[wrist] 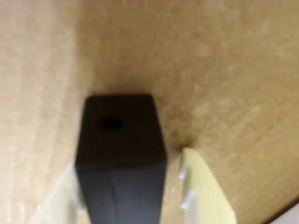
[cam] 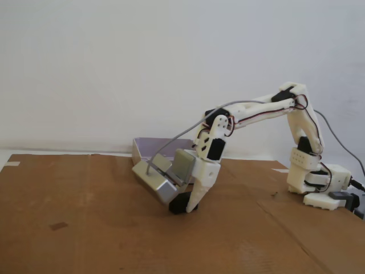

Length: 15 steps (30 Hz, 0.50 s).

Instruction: Grasp a block and put it in the box.

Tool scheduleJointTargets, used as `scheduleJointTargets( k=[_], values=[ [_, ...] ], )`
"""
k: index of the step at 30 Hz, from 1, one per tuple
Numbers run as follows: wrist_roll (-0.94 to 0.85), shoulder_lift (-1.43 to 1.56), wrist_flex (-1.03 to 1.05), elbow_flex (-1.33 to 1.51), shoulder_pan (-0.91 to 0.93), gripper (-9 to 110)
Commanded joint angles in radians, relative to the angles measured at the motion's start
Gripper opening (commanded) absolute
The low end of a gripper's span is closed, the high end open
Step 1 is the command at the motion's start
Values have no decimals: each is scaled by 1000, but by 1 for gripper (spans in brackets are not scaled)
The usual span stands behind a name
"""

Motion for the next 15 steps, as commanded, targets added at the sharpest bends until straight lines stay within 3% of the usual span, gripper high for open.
scheduleJointTargets(
  k=[1, 10, 15],
  values=[
    [8, 21, -14, -72, -3, 20],
    [8, 21, -14, -63, -6, 18],
    [2, 21, -12, -71, 2, 1]
  ],
)
